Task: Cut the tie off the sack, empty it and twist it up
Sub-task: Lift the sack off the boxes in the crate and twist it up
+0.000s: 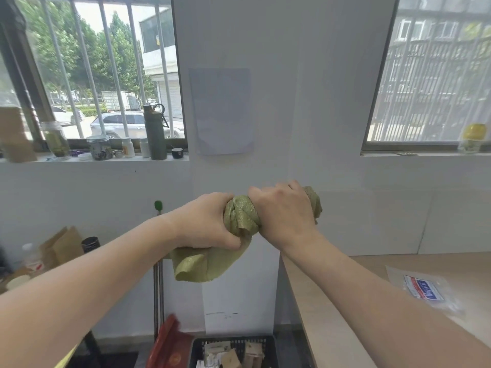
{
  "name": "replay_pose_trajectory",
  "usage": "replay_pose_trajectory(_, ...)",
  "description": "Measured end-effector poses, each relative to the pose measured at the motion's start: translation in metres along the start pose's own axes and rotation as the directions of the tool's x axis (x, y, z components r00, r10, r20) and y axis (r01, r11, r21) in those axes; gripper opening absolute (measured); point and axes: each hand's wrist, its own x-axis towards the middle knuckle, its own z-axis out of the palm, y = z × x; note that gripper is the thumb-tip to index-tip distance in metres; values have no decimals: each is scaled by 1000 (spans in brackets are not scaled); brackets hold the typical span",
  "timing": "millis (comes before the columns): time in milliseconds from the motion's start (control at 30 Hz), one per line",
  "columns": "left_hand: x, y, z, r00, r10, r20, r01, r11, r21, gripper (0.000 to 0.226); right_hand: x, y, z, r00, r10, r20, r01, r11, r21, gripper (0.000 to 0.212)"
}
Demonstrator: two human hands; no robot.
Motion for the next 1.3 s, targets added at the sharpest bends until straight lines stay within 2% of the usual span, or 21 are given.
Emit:
replay_pose_trajectory(33, -2, -2, 3, 998, 42, -46, -33, 982, 183, 49, 1, 2, 2, 999, 27, 47, -29, 998, 47, 22)
replay_pose_trajectory(100, -4, -7, 13, 972, 178, -152, -66, 831, 552, 76, 3, 7, 4, 989, 94, 117, -109, 986, 127, 21)
replay_pose_trajectory(167, -5, -12, 24, 905, 349, -243, -76, 694, 716, 107, 5, 9, 3, 976, 137, 167, -169, 967, 189, 22)
replay_pose_trajectory(200, -6, -12, 27, 867, 420, -269, -85, 655, 751, 111, 6, 9, 2, 968, 150, 203, -194, 956, 218, 17)
replay_pose_trajectory(300, -6, -15, 30, 787, 532, -312, -109, 619, 778, 84, 8, 9, 1, 943, 131, 306, -218, 938, 269, 6)
replay_pose_trajectory(367, -1, -18, 29, 782, 552, -290, -121, 590, 798, 67, 8, 9, 4, 935, 119, 335, -228, 923, 310, 7)
replay_pose_trajectory(500, 5, -18, 25, 811, 533, -241, -135, 571, 809, 49, 9, 14, 6, 929, 79, 362, -210, 918, 337, 12)
replay_pose_trajectory(567, 10, -18, 25, 843, 488, -229, -140, 609, 781, 35, 7, 15, 3, 930, 53, 363, -174, 935, 309, 15)
replay_pose_trajectory(600, 13, -19, 25, 859, 445, -254, -122, 659, 743, 30, 6, 14, 2, 936, 45, 348, -155, 943, 294, 18)
replay_pose_trajectory(667, 18, -19, 20, 909, 304, -286, -93, 815, 571, 20, 4, 16, -1, 961, 27, 276, -96, 965, 243, 26)
replay_pose_trajectory(733, 21, -19, 14, 924, 225, -308, -107, 928, 358, 11, 2, 19, -3, 978, -23, 206, -9, 988, 152, 38)
replay_pose_trajectory(800, 26, -18, 7, 936, 195, -293, -122, 961, 249, 7, 1, 19, -4, 976, -79, 204, 61, 993, 96, 61)
replay_pose_trajectory(900, 31, -17, 2, 970, 108, -218, -93, 992, 80, 14, -2, 17, -5, 962, -112, 248, 95, 992, 79, 106)
replay_pose_trajectory(967, 31, -16, 2, 985, 46, -165, -53, 998, -37, 15, -4, 16, -4, 966, -122, 229, 103, 991, 90, 115)
replay_pose_trajectory(1100, 25, -16, 7, 996, -59, -72, 46, 982, -181, 14, -6, 15, 1, 965, -139, 222, 119, 988, 102, 113)
replay_pose_trajectory(1200, 20, -15, 7, 996, -91, 4, 88, 960, -267, 12, -6, 14, 3, 971, -147, 189, 130, 986, 99, 84)
replay_pose_trajectory(1300, 16, -14, 5, 994, -80, 72, 97, 955, -280, 21, -5, 10, 5, 981, -141, 132, 127, 986, 108, 59)
